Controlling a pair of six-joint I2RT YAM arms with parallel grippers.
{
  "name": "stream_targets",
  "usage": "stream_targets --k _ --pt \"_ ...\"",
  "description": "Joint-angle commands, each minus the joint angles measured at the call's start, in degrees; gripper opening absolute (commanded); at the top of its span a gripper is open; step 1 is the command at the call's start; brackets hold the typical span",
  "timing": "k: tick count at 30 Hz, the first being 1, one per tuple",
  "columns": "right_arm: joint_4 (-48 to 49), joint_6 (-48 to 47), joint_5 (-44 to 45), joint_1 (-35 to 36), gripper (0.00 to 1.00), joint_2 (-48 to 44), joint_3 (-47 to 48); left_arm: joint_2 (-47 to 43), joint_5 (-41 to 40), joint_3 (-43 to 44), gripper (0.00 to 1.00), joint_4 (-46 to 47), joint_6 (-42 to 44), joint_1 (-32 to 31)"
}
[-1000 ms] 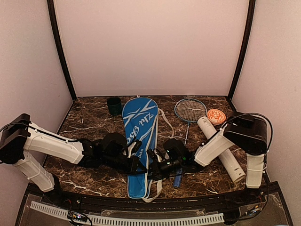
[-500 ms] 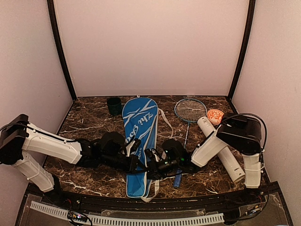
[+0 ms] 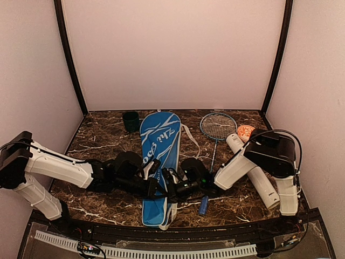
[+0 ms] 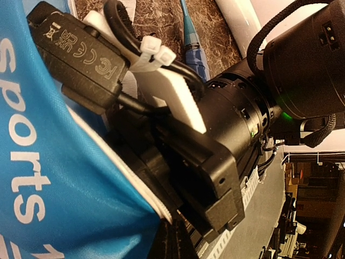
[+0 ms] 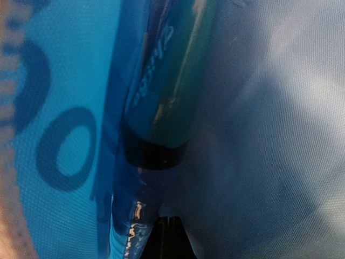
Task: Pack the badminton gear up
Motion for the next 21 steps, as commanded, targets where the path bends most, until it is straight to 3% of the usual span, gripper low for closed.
stream_targets --k 1,8,21 --pt "-2.08 -3.92 2.41 0.3 0.06 -0.73 -1.84 -2.75 0.41 -1.49 0.0 2.16 0.03 -0.19" --pt "-23.1 -13.64 10.58 -0.06 0.34 -14.87 -2.07 -1.58 -2.61 -1.29 0.0 -0.95 0.11 0.34" --pt "-39.57 -15.09 18.45 -9.44 0.46 -35.79 -10.83 -0.04 -4.64 0.26 0.0 -1.6 2.05 0.62"
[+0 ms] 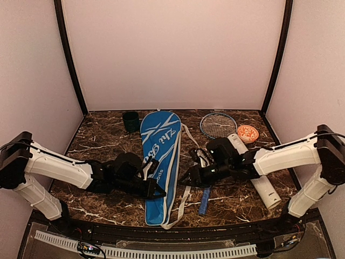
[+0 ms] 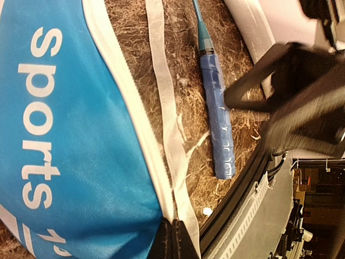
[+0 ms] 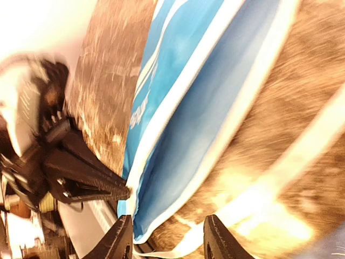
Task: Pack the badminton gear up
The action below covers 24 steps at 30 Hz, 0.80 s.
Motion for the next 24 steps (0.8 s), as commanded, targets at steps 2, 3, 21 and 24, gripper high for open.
stream_targets --k 2,3,21,24 --pt "-4.71 0.48 5.34 -7.06 0.45 -5.31 -4.64 0.86 -1.64 1.36 0.0 -1.06 2.11 0.31" --pt "-4.7 1.26 5.98 -8.48 0.44 -5.45 -5.44 1.08 -1.65 1.61 0.0 -1.06 2.29 0.31" --pt "-5.36 6.39 15.48 -19.55 0.31 6.25 0.56 1.4 -2.84 2.95 0.0 -0.51 3.56 0.31" --pt "-5.59 6.29 16.29 -19.66 0.29 8.27 2.47 1.23 -3.19 2.8 0.0 -0.53 3.56 0.31"
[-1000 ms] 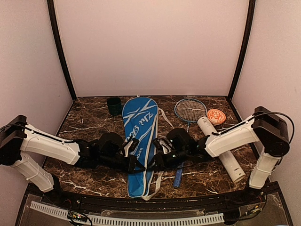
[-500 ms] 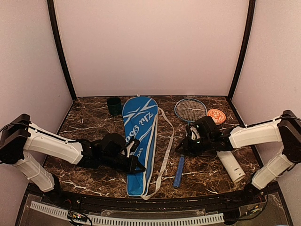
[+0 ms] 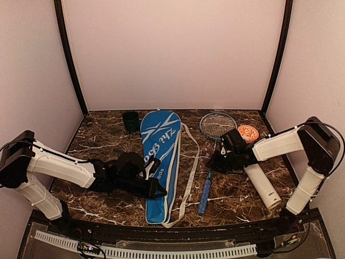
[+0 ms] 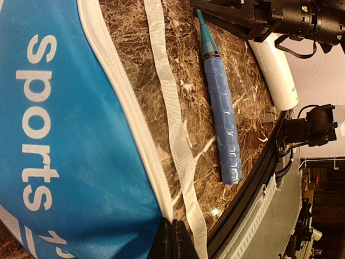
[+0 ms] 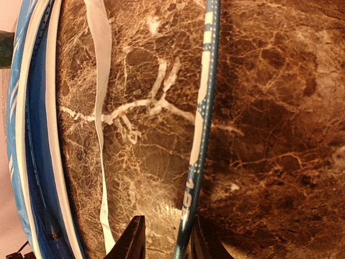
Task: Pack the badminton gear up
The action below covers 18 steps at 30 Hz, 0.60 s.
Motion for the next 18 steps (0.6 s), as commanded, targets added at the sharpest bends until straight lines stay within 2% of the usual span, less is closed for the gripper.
stream_targets --k 1,15,18 --pt "-0.56 0.5 2.6 -0.25 0.28 3.02 3.26 -0.6 -1.69 1.18 0.0 0.36 0.98 0.29" --pt "-2.4 0.15 7.65 -2.5 0.19 8.23 4.76 -1.02 -2.44 0.84 0.0 -0.25 0.99 0.33" --pt "-2.16 -2.37 6.06 -2.56 0.08 11.07 6.5 -0.98 -2.6 0.74 0.0 -0.25 0.9 0.29"
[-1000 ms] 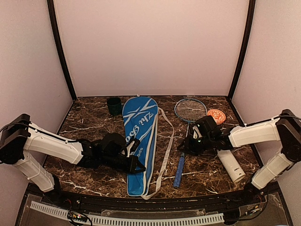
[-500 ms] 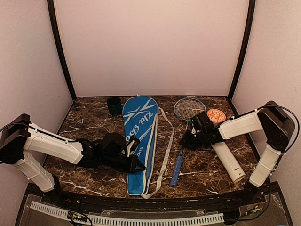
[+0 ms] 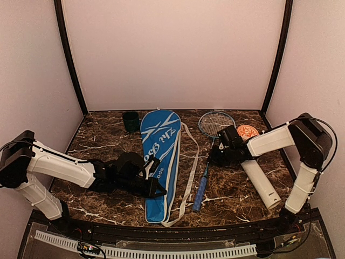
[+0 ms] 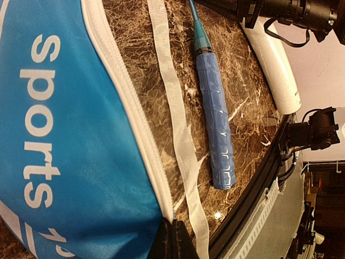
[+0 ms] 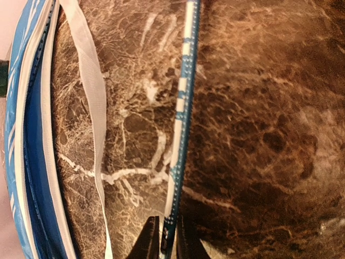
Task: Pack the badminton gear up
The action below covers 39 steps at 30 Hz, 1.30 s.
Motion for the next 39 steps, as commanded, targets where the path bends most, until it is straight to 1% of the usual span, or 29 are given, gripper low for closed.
stream_targets --k 1,2,6,10,15,16,20,22,25,27,29,32,35,39 --pt "-3.59 -3.44 0.6 -0.58 0.04 5.62 1.3 -0.96 -1.4 0.74 0.0 -0.32 0.81 0.29" --pt "-3.45 -4.16 -0.1 -0.61 0.0 5.99 1.43 -0.96 -1.53 0.78 0.0 -0.48 0.77 0.29" --pt "-1.48 -5.96 -2.14 -0.52 0.0 4.23 0.19 -1.22 -2.12 0.91 0.0 -1.41 0.85 0.29" --pt "-2.03 -7.91 -2.14 -0.54 0.0 0.94 0.0 -1.77 -3.76 1.76 0.0 -3.96 1.47 0.42" --pt "-2.5 -9.09 -4.17 -0.43 0.0 -4.14 -0.15 -2.15 -6.28 6.31 0.16 -11.09 5.33 0.98" --pt "-2.8 -9.06 -4.65 -0.36 0.0 -5.32 -0.2 -2.0 -6.93 7.5 0.22 -12.87 6.47 1.06" --pt "-4.55 -9.66 -6.14 0.18 0.0 -9.96 -1.0 -0.77 -10.46 12.29 0.38 -19.12 10.77 1.49" --pt "-6.03 -9.95 -6.46 0.6 0.0 -13.37 -1.58 0.86 -12.89 15.2 0.45 -22.02 12.66 1.94" --pt "-8.05 -10.33 -6.83 1.23 0.0 -17.2 -3.02 5.34 -16.31 21.38 0.48 -29.12 15.6 3.51" --pt "-9.83 -10.58 -7.28 1.52 0.0 -19.3 -3.9 9.37 -19.21 28.21 0.5 -35.0 17.81 3.8" --pt "-11.29 -10.75 -7.59 2.02 0.0 -21.34 -4.83 13.11 -20.57 32.91 0.51 -39.14 19.57 3.8" --pt "-12.76 -10.73 -8.54 2.95 0.0 -24.34 -6.67 17.01 -20.57 37.39 0.55 -41.91 20.83 3.72" --pt "-14.59 -10.75 -8.77 4.0 0.0 -27.13 -8.27 19.61 -22.69 40.11 0.58 -43.57 21.32 3.42" --pt "-15.48 -9.74 -9.06 4.79 0.0 -30.6 -11.03 24.1 -25.55 44.92 0.6 -48.14 20.98 2.22"
